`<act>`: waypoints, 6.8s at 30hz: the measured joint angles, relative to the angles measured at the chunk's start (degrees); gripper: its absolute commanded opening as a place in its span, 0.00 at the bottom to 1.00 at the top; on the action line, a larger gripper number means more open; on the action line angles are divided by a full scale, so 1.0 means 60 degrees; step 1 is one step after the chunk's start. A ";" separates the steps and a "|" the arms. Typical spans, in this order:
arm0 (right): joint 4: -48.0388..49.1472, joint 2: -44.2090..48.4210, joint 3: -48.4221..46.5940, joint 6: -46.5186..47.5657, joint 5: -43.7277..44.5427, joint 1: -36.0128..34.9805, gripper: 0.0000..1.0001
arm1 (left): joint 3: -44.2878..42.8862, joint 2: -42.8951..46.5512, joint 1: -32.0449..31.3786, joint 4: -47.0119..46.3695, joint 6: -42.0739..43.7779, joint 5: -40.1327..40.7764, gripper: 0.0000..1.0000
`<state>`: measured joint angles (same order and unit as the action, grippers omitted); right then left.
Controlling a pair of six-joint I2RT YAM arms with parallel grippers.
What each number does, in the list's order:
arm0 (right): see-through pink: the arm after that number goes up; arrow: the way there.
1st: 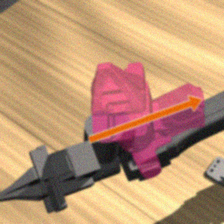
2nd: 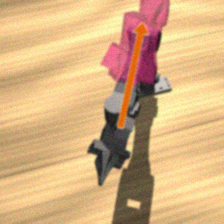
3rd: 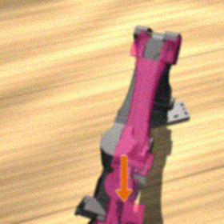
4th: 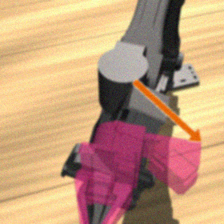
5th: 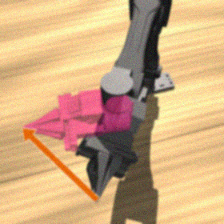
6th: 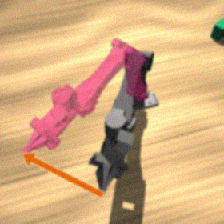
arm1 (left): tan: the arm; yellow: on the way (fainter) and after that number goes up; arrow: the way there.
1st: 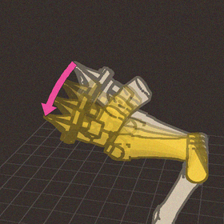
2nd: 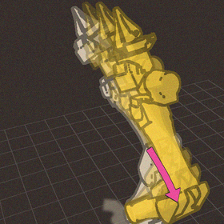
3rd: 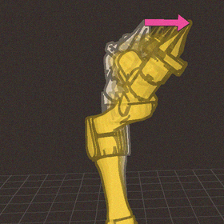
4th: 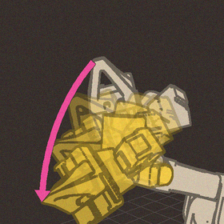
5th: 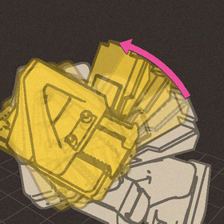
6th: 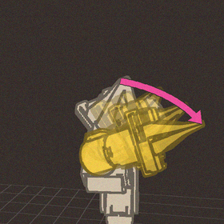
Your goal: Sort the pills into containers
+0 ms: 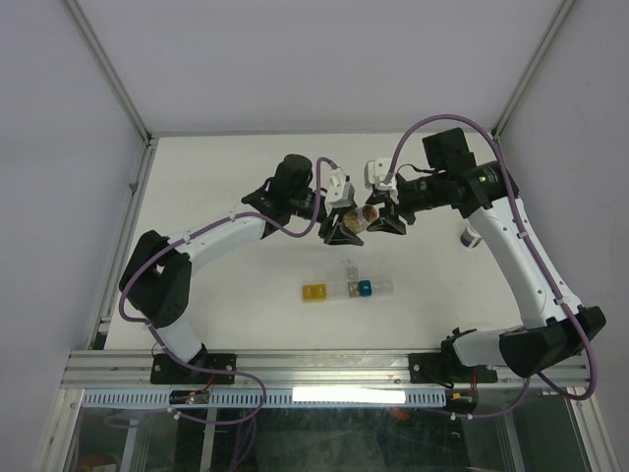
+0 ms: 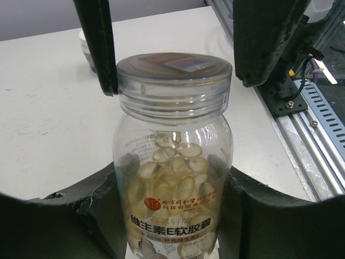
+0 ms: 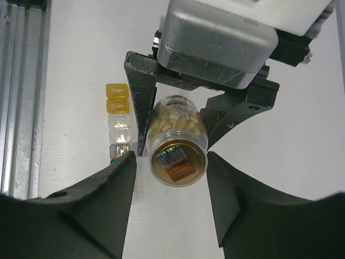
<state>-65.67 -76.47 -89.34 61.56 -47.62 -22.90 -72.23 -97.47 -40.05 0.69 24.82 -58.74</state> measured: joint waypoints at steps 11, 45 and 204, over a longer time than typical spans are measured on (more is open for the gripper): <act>0.0390 0.0058 0.0229 -0.0444 0.0047 -0.0018 0.36 | 0.0219 0.0124 -0.0004 0.0000 0.0018 0.0029 0.00; 0.2040 0.0535 -0.0007 -0.6896 -0.0219 0.2091 0.99 | 0.1177 0.0885 -0.0138 -0.1661 -0.0798 0.2677 0.00; -0.1031 0.0892 0.0951 0.3330 -0.2514 0.1945 0.85 | 0.0648 0.0346 -0.0255 -0.2029 -0.1606 -0.0386 0.00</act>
<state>-71.85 -71.11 -83.64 81.54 -62.70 -11.22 -68.34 -95.39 -41.58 -11.49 15.18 -61.06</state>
